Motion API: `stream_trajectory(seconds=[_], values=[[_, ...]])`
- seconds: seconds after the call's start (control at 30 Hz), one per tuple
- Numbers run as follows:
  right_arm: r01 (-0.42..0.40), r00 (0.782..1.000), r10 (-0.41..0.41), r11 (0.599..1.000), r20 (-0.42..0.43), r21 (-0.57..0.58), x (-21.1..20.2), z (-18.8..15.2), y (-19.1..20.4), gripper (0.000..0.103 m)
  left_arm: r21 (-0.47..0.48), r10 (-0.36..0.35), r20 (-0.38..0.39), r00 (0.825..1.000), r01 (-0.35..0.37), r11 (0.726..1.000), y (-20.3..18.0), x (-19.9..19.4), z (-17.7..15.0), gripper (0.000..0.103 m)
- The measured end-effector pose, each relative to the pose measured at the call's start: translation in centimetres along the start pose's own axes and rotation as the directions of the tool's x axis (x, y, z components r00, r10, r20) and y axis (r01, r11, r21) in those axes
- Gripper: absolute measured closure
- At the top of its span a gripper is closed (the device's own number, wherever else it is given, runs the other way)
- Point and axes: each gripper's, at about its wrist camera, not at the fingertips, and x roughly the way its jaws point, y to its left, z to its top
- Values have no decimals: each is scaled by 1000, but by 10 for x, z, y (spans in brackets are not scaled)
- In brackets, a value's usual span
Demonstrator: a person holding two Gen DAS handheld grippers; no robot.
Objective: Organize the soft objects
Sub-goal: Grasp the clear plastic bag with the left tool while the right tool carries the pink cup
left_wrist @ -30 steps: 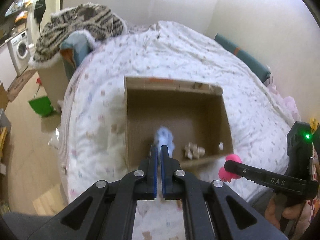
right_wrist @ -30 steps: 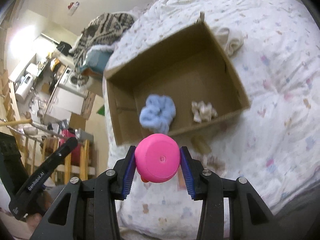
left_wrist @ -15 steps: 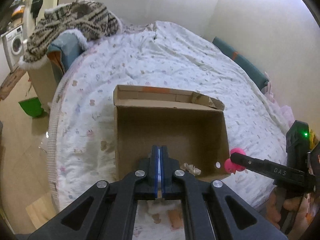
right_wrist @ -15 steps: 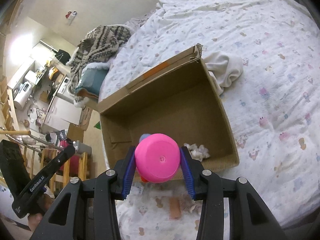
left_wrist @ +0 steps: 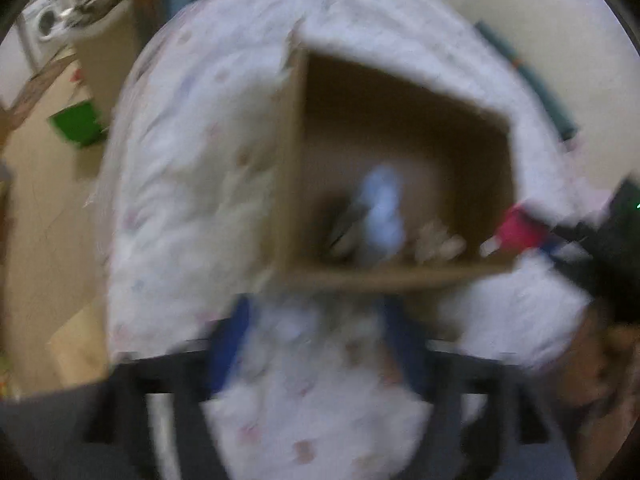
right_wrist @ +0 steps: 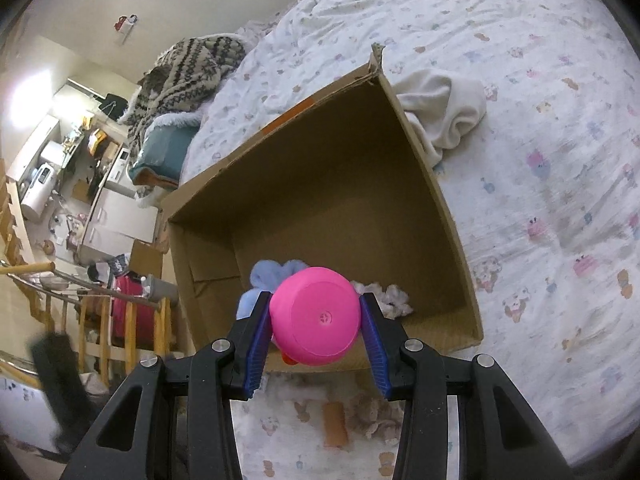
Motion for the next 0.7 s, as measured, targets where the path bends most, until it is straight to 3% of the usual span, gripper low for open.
stream_trajectory(seconds=[0.13,0.27,0.37,0.43,0.5,0.63,0.7], values=[[-9,1000,9,1000,3,-20,-1,0,4,58,57,63,-103,993,-57,997,-4,41,-8,28],[-12,1000,12,1000,4,-19,-1,0,5,58,149,147,-150,978,-125,981,-16,78,-8,28],[-3,1000,4,1000,13,-28,-2,1,4,58,167,172,-127,977,-150,974,-18,92,-6,29],[-7,1000,7,1000,16,-28,-4,0,3,58,172,176,-116,977,-155,973,-17,98,-4,42],[-5,1000,5,1000,15,-27,-4,0,1,58,182,182,-119,976,-159,970,-15,105,-4,75],[-13,1000,13,1000,17,-26,-7,2,2,58,166,184,-116,976,-163,972,-7,104,-4,85],[-13,1000,13,999,19,-30,-7,3,3,58,158,226,-91,970,-210,965,2,100,-3,86]])
